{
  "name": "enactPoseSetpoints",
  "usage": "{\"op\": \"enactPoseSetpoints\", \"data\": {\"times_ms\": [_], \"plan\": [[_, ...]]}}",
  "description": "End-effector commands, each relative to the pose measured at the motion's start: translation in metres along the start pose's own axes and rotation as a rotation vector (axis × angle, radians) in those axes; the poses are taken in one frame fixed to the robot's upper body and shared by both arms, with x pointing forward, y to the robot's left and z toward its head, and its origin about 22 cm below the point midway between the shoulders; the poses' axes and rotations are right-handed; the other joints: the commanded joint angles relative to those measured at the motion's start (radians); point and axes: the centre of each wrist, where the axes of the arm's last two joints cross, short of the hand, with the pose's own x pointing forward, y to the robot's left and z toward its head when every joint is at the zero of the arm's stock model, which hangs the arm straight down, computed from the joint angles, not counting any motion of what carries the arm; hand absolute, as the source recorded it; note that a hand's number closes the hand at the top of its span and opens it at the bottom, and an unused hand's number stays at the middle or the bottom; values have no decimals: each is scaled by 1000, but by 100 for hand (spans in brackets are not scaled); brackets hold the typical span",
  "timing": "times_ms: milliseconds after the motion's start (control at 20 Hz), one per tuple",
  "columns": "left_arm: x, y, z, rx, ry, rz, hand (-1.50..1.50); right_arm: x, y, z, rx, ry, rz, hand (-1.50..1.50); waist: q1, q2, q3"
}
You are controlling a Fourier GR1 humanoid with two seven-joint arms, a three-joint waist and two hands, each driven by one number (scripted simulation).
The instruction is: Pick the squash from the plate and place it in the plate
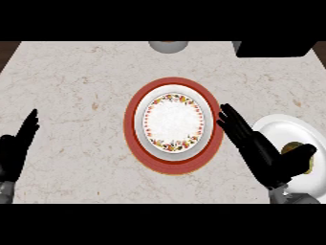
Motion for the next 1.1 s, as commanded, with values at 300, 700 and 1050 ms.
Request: {"op": "enactPoseSetpoints", "data": {"times_ms": [300,700,1050], "plan": [[47,-13,-11,-9,-209,91,0,41,-124,59,-715,-188,290,-150,-116,43,-34],[91,-68,-22,-131,-278,127,0,9,-84,32,-1242,-339,-324,-150,-1,39,-6],[91,-62,-20,-132,-263,136,0,1,-77,99,-1425,-272,-37,-150,-2,35,-7]]}}
